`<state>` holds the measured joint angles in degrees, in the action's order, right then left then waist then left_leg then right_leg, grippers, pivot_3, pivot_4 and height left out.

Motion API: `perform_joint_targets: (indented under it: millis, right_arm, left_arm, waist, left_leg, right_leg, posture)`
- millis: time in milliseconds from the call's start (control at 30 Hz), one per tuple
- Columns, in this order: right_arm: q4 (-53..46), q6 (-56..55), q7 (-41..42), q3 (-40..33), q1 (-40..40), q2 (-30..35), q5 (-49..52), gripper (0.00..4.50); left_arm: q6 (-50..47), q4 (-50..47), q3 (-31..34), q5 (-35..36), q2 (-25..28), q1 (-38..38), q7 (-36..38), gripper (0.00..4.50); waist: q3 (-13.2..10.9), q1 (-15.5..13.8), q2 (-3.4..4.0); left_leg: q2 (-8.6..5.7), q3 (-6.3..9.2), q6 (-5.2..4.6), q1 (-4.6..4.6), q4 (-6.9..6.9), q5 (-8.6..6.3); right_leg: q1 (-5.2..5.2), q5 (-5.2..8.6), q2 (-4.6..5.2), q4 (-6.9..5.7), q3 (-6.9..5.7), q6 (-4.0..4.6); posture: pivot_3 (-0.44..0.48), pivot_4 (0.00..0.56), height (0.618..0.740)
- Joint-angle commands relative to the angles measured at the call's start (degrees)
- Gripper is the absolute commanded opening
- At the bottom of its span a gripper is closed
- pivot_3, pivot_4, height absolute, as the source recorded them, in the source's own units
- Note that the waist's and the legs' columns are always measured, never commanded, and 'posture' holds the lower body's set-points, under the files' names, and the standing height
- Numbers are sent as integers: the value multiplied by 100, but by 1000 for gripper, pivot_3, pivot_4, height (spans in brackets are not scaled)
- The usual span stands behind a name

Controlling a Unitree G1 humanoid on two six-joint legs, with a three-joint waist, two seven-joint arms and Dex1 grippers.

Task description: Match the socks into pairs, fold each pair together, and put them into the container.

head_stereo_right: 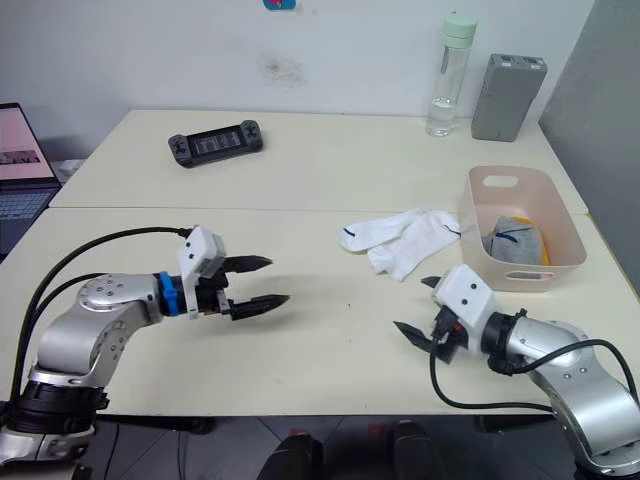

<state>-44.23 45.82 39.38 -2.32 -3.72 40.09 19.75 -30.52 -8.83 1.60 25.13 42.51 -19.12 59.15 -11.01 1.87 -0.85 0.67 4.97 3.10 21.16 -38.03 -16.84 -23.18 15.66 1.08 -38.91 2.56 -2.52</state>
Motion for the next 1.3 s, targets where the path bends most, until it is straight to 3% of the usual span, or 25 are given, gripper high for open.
perform_joint_targets:
  millis: [33, 133, 233, 300, 533, 767, 900, 1233, 1300]
  right_arm:
    - [-171, -37, -63, -44, -86, 59, 90, 4480]
    - [-133, -58, -111, 22, -122, 50, 67, 4480]
    - [470, -448, -621, 1059, -704, -46, -981, 4480]
    - [964, -632, -908, 1588, -1106, -293, -1444, 4480]
    - [2333, -722, -1321, 2311, -1873, -1156, -2100, 4480]
    - [3899, -989, -1732, 2131, -2428, -1760, -2448, 4480]
    - [4184, -1031, -1668, 2075, -2488, -1771, -2470, 3563]
    - [4041, -848, -1289, 2035, -2559, -1998, -2196, 35]
    - [3805, -645, -1113, 2038, -2514, -2095, -2026, 35]
  left_arm:
    - [-59, -218, 110, 145, 23, -121, -17, 4500]
    - [-13, -268, 75, 173, 78, -103, 100, 4500]
    - [-168, -714, 188, 559, 382, 111, 561, 4500]
    - [-191, -1002, 273, 730, 571, 289, 770, 4500]
    - [-194, -1101, 544, 1048, 733, 521, 910, 4500]
    - [59, -887, 488, 891, 701, 546, 884, 4500]
    - [130, -841, 440, 847, 671, 538, 871, 4500]
    - [238, -711, 371, 734, 615, 519, 775, 4500]
    - [290, -653, 386, 678, 645, 528, 791, 4500]
  waist:
    - [0, 0, 0]
    - [0, 0, 0]
    - [0, 60, -4]
    - [1, 101, -6]
    - [1, 88, -6]
    - [1, 89, -6]
    - [2, 68, -6]
    - [2, 57, -6]
    - [1, 57, -6]
  left_leg:
    - [0, 0, 0, -1, 1, 0]
    - [0, -2, 0, -2, 1, 0]
    - [2, -6, 0, -5, 3, 0]
    - [5, -12, 1, -12, 6, 0]
    - [4, -9, 0, -10, 9, 0]
    - [3, -10, 0, -11, 9, 0]
    - [3, -8, 0, -11, 9, 0]
    - [3, -8, 0, -11, 10, 0]
    - [4, -8, 0, -11, 10, 0]
  right_leg:
    - [0, 0, 0, -1, 0, 0]
    - [0, 0, 0, -1, 1, 0]
    - [-2, 0, -2, -1, 5, 0]
    - [-2, 0, -2, -1, 10, 1]
    - [-4, 5, -2, -5, 8, 10]
    - [-4, 5, -2, -5, 8, 11]
    - [-3, 4, -2, -6, 6, 11]
    - [-4, 4, -2, -6, 6, 11]
    - [-4, 4, -2, -7, 6, 11]
  posture:
    - [0, 150, 740]
    - [0, 150, 740]
    - [0, 150, 740]
    - [0, 150, 740]
    - [0, 150, 740]
    - [0, 150, 740]
    - [0, 150, 740]
    - [0, 150, 740]
    - [0, 150, 740]
